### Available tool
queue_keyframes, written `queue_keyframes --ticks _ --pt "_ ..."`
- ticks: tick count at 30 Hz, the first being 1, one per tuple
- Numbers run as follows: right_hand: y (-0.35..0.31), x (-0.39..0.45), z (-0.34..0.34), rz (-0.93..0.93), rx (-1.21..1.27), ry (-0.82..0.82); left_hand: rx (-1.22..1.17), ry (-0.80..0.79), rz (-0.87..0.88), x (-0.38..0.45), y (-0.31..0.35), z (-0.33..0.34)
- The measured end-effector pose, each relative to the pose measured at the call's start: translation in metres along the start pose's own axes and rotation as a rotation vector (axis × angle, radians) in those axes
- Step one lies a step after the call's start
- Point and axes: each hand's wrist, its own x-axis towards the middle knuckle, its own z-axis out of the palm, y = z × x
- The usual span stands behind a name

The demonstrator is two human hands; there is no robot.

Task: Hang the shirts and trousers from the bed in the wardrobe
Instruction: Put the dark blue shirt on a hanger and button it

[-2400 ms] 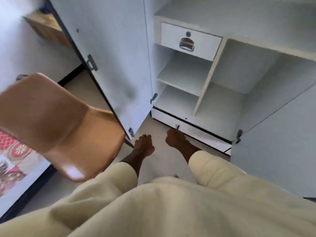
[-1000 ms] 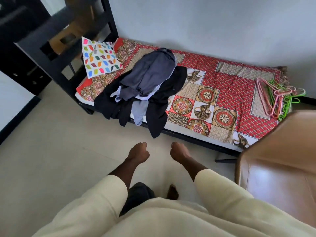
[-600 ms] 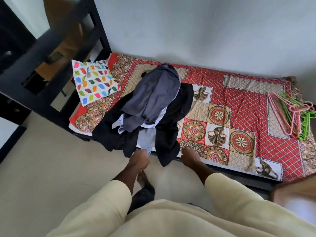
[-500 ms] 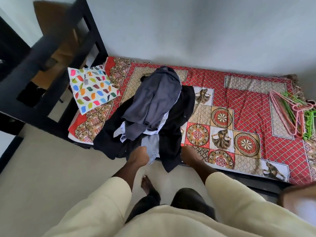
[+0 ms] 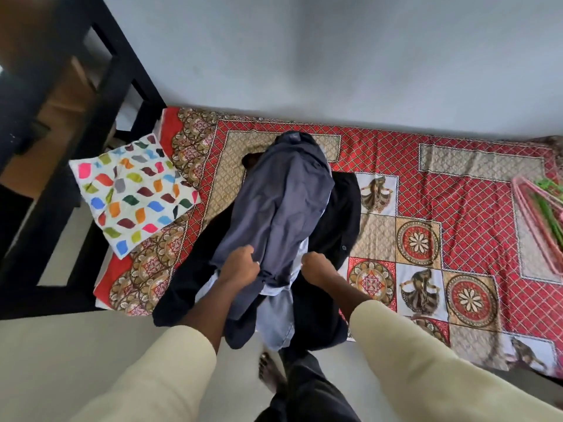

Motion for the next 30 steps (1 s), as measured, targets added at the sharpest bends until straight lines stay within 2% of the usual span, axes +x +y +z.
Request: queue_keyframes --ticks 6,10,14,16,18,20,21,23,25,26,28,30 --pt "-0.026 0.127 -0.046 0.052 0.158 0.03 -0.048 0.012 -0.01 0.106 0.027 -0.028" --pt "-0.05 0.213 -0.057 -0.04 0.04 -0.004 -0.061 0.015 0.056 0.167 0.039 -0.033" --pt "-0.065 0.258 -0.059 -0.02 -0.088 -0.112 -0.069 -0.01 0.081 0.201 0.039 -0.027" --pt "-0.067 0.261 -0.058 -0.027 -0.062 -0.02 -0.082 0.017 0.07 0.211 0.038 -0.025" --pt "-0.07 0.249 -0.059 -0.026 0.06 0.205 -0.151 0.068 0.005 0.216 0.035 -0.025" --pt "-0.073 0.226 -0.058 0.02 0.236 0.348 -0.296 0.101 -0.11 0.223 0.034 -0.027" --pt "-0.073 0.21 -0.057 0.037 0.337 0.359 -0.394 0.093 -0.181 0.228 0.033 -0.027" --pt "-0.071 0.178 -0.047 0.041 0.471 0.222 -0.575 0.033 -0.274 0.238 0.036 -0.029" --pt "-0.068 0.145 -0.038 -0.053 0.438 -0.098 -0.679 -0.089 -0.345 0.245 0.043 -0.024" --pt "-0.066 0.131 -0.035 -0.11 0.369 -0.277 -0.666 -0.152 -0.342 0.246 0.047 -0.019" --pt "-0.062 0.113 -0.032 -0.177 0.249 -0.569 -0.484 -0.203 -0.308 0.245 0.05 -0.005" --pt "-0.054 0.113 -0.037 -0.136 0.286 -0.696 -0.347 -0.16 -0.3 0.23 0.046 0.01"
